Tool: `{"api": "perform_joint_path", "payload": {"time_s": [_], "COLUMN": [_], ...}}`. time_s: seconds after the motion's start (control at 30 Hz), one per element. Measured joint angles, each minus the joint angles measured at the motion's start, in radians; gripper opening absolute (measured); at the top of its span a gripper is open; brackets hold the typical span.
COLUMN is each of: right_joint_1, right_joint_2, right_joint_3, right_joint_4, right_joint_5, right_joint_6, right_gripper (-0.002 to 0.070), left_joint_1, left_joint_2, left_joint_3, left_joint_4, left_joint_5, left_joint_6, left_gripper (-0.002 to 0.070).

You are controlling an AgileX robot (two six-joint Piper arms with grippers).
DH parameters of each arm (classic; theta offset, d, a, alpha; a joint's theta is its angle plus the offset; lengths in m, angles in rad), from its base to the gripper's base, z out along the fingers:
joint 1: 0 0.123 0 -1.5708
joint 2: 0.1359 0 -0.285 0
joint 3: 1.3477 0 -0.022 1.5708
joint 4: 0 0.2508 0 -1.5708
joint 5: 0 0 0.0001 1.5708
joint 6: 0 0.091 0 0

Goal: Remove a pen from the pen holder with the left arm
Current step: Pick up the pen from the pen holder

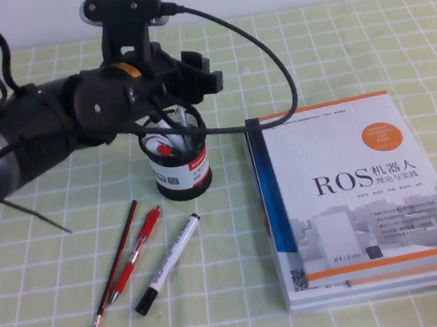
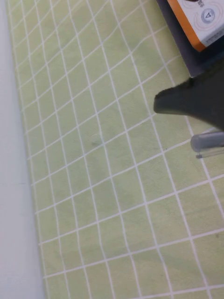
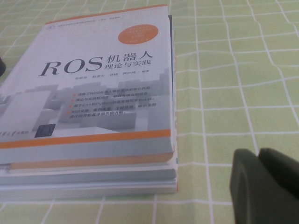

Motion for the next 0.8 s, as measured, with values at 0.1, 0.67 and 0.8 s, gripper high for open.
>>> {"api": "perform_joint_path", "payload": {"time_s": [0.1,0.67,0.8], "right_joint_1": [0.0,0.0,0.0], "right_joint_2": [0.0,0.0,0.0], "right_joint_3": [0.0,0.0,0.0], "right_joint_4": [0.0,0.0,0.0], "right_joint_5": [0.0,0.0,0.0], "right_joint_6": [0.0,0.0,0.0], "right_gripper": [-0.0013,-0.0013,-0.0013], "left_joint_1": [0.012,0.073,0.075], "left_joint_2": [0.05,0.122,0.136], "left_joint_3": [-0.071,-0.149,-0.15], "left_joint_4": [0.0,0.043,0.045], "left_joint_5": [0.059,0.138,0.138], "left_joint_6": [0.0,-0.046,-0.05], "left_gripper": [0.0379,0.0379,0.0379]}}
